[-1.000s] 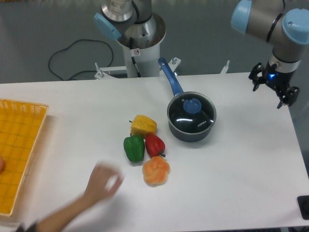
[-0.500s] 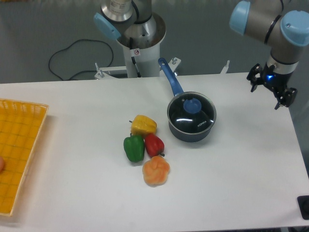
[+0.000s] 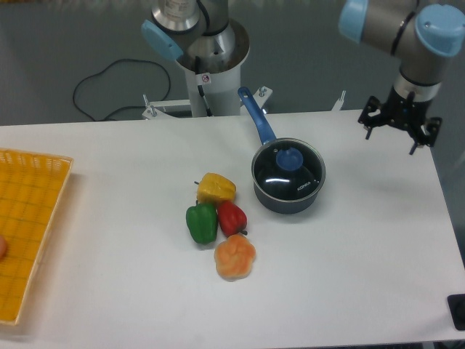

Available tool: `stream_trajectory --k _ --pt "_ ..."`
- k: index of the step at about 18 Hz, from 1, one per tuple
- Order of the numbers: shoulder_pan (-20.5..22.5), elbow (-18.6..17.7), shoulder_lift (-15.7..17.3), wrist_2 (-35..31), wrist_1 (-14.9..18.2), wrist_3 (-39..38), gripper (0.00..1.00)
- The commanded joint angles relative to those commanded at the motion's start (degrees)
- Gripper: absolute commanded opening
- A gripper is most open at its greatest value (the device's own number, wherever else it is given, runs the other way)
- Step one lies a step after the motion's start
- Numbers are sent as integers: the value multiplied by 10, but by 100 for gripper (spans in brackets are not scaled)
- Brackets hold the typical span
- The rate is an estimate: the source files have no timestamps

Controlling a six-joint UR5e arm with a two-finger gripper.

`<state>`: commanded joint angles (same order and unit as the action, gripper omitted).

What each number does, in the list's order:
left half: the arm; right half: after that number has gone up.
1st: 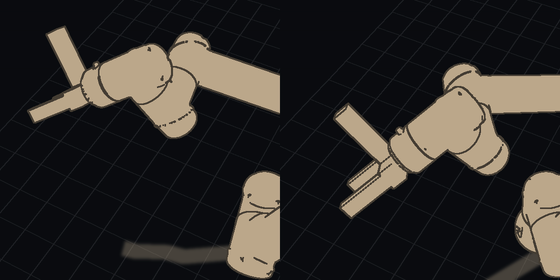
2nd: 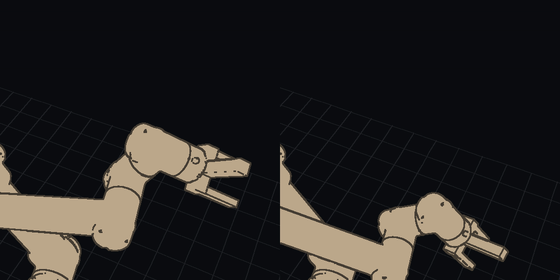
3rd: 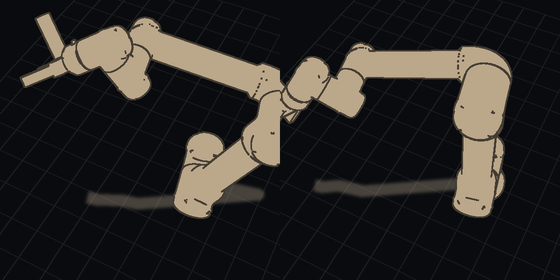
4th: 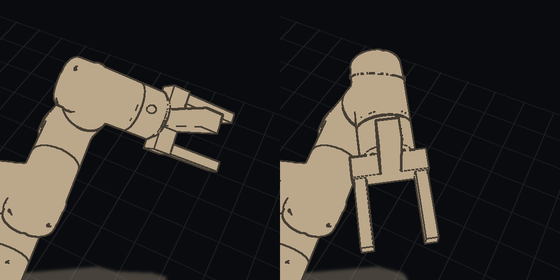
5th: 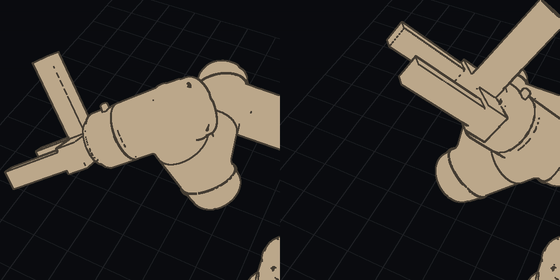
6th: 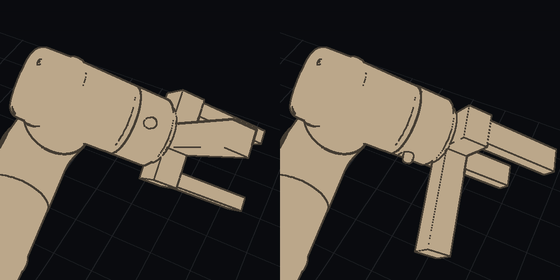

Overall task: Open the lid
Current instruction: 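Move the open gripper over the pot lid's blue knob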

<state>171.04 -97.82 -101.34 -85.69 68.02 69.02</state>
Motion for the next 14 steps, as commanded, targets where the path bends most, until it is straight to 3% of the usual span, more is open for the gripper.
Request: stream_trajectory --k 7,14 --pt "-46 -40 42 1 16 -196 100" --pt "-88 -85 78 4 19 -271 100"
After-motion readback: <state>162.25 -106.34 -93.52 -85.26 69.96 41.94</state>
